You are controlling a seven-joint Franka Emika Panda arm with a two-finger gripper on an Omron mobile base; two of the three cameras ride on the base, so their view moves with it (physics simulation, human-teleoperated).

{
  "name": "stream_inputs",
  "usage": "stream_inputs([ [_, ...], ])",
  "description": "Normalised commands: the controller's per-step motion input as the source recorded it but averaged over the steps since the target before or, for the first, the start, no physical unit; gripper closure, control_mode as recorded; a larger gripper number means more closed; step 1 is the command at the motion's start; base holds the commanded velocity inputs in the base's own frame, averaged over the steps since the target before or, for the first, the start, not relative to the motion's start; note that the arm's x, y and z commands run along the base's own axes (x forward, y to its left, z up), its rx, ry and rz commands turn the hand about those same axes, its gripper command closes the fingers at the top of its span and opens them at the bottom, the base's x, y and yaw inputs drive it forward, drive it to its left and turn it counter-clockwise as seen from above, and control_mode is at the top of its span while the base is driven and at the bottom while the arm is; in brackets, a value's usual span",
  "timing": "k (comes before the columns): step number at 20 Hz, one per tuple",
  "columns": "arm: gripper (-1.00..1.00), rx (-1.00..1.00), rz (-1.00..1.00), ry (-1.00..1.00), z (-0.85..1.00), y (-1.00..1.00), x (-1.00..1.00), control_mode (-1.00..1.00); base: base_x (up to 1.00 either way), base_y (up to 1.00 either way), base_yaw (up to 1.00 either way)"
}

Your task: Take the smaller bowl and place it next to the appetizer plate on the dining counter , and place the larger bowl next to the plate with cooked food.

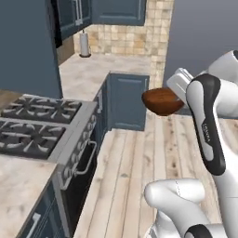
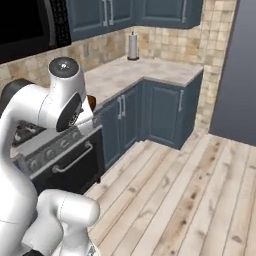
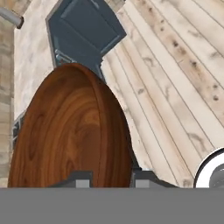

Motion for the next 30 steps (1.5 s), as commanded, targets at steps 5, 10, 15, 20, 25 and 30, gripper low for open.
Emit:
stream_inputs([
  [5, 1.00, 0.00, 0.00, 0.00, 0.00, 0.00, 0.00, 1.00, 0.19, -0.24, -0.72],
  [10, 1.00, 0.00, 0.00, 0.00, 0.00, 0.00, 0.00, 1.00, 0.18, -0.20, -0.73],
  [15, 1.00, 0.00, 0.00, 0.00, 0.00, 0.00, 0.00, 1.00, 0.16, -0.11, -0.73],
  [20, 1.00, 0.00, 0.00, 0.00, 0.00, 0.00, 0.00, 1.00, 0.18, -0.05, -0.70],
  [25, 1.00, 0.00, 0.00, 0.00, 0.00, 0.00, 0.00, 1.00, 0.31, -0.04, -0.68],
  [30, 1.00, 0.00, 0.00, 0.00, 0.00, 0.00, 0.00, 1.00, 0.63, 0.00, -0.61],
])
